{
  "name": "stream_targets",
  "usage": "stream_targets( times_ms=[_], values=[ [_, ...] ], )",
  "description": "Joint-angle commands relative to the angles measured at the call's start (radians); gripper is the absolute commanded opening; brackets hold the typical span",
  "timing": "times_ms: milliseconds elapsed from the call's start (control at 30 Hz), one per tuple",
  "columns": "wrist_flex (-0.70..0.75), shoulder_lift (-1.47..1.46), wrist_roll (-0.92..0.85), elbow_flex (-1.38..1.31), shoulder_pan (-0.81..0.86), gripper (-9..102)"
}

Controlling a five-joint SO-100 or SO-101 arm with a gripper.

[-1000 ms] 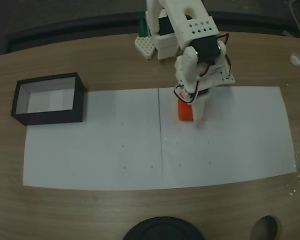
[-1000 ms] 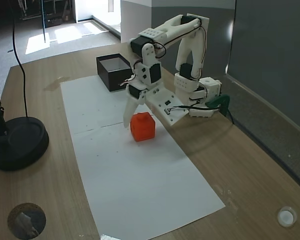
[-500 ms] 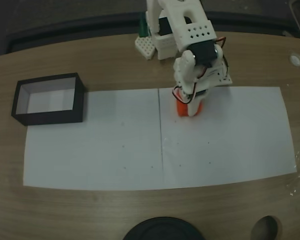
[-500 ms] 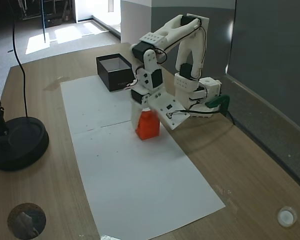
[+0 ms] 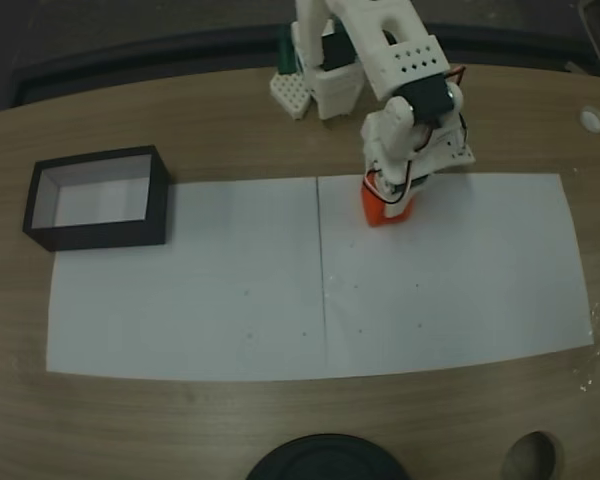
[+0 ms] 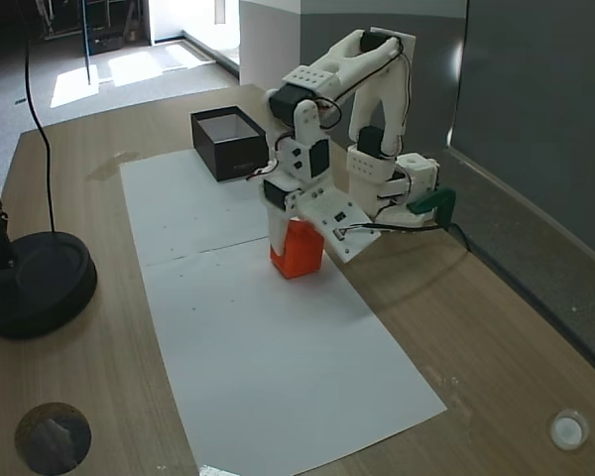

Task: Grab a orange square and put it in the box.

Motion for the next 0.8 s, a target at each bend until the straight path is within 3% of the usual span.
stream_targets(
  times_ms=[0,300,467,567,767],
  values=[
    [0.048,0.038,-0.034,-0.183,0.114,12],
    [0.287,0.021,-0.296,-0.775,0.680,12],
    [0.267,-0.006,-0.489,-0.913,1.049,12],
    [0.173,-0.064,-0.548,-0.936,1.235,12],
    [0.071,-0.221,-0.609,-0.939,1.393,12]
  ],
)
